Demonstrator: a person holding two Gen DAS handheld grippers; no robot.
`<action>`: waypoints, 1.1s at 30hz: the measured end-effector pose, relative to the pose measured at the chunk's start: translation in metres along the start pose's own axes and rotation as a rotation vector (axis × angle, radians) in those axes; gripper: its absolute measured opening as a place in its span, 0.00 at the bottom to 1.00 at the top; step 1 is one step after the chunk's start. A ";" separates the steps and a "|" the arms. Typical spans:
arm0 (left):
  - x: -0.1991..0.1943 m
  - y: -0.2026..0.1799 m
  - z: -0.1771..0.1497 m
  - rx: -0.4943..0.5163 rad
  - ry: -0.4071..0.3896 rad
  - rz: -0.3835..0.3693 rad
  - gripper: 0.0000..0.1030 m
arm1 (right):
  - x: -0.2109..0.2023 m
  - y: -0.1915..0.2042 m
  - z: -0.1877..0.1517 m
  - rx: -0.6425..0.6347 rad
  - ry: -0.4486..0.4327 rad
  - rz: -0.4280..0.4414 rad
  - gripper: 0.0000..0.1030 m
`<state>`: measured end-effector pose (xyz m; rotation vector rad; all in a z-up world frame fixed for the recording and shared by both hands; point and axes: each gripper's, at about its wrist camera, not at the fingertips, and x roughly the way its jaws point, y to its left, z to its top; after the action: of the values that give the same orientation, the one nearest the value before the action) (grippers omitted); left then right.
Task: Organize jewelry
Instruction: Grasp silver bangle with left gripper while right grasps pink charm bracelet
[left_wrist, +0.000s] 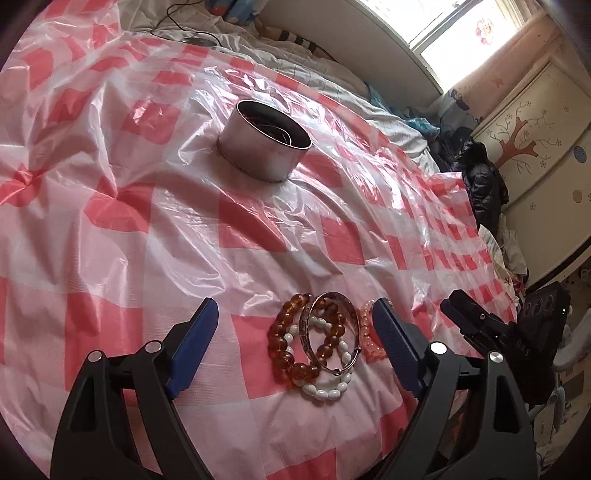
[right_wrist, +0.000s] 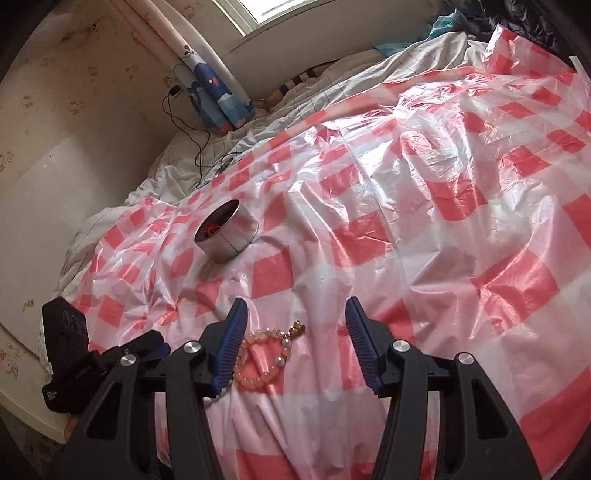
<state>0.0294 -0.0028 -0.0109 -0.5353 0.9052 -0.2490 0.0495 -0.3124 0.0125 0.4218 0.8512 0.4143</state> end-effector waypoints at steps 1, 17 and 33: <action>0.002 -0.003 0.000 0.012 0.003 -0.006 0.79 | 0.001 0.002 -0.001 -0.011 0.020 0.003 0.52; 0.052 -0.026 0.009 0.225 0.096 0.115 0.30 | 0.059 0.039 -0.031 -0.212 0.148 -0.075 0.52; 0.012 0.012 0.027 0.058 -0.087 0.152 0.06 | 0.047 0.038 -0.025 -0.271 0.086 -0.122 0.09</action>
<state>0.0578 0.0112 -0.0114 -0.4185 0.8467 -0.1132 0.0502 -0.2522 -0.0124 0.1012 0.8846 0.4300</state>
